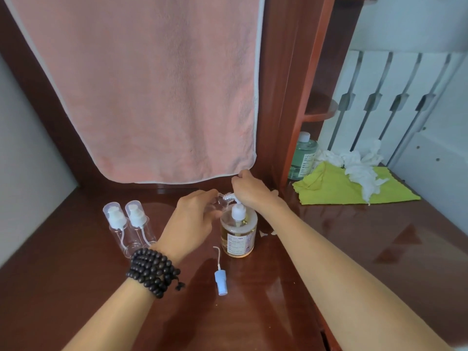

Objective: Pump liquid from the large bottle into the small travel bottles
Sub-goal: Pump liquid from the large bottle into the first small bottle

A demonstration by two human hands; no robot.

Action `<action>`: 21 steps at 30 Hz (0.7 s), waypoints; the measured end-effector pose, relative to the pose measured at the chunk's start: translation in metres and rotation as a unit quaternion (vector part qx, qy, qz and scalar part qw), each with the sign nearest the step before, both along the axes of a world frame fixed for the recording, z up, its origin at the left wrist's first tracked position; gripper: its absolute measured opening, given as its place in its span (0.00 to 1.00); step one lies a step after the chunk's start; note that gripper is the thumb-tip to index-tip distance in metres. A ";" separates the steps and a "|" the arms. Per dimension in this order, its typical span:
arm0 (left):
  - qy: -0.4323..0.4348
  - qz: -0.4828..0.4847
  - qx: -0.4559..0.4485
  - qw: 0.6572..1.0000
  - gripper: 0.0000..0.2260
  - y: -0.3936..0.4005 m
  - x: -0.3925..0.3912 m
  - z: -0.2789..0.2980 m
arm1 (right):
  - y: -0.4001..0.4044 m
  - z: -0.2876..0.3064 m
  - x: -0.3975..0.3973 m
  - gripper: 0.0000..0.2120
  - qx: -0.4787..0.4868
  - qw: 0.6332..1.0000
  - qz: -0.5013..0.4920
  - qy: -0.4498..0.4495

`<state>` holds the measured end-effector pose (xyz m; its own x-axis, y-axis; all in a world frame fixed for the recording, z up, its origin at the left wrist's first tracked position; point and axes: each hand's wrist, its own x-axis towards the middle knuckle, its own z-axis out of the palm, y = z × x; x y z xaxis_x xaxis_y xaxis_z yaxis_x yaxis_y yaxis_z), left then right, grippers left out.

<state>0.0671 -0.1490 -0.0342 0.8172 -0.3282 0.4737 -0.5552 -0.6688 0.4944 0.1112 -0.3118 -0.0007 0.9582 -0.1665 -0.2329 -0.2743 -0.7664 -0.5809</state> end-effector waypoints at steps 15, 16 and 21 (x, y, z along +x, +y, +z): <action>0.007 -0.025 0.005 1.000 0.20 -0.003 0.006 -0.005 | 0.003 -0.009 0.008 0.26 -0.034 0.999 -0.001 -0.032; 0.009 -0.025 0.006 1.000 0.20 -0.004 0.006 -0.007 | 0.004 -0.012 0.007 0.28 -0.031 0.999 -0.003 -0.024; 0.026 -0.024 -0.003 0.999 0.19 -0.005 0.001 -0.014 | 0.006 -0.019 0.000 0.27 -0.010 1.000 -0.021 -0.014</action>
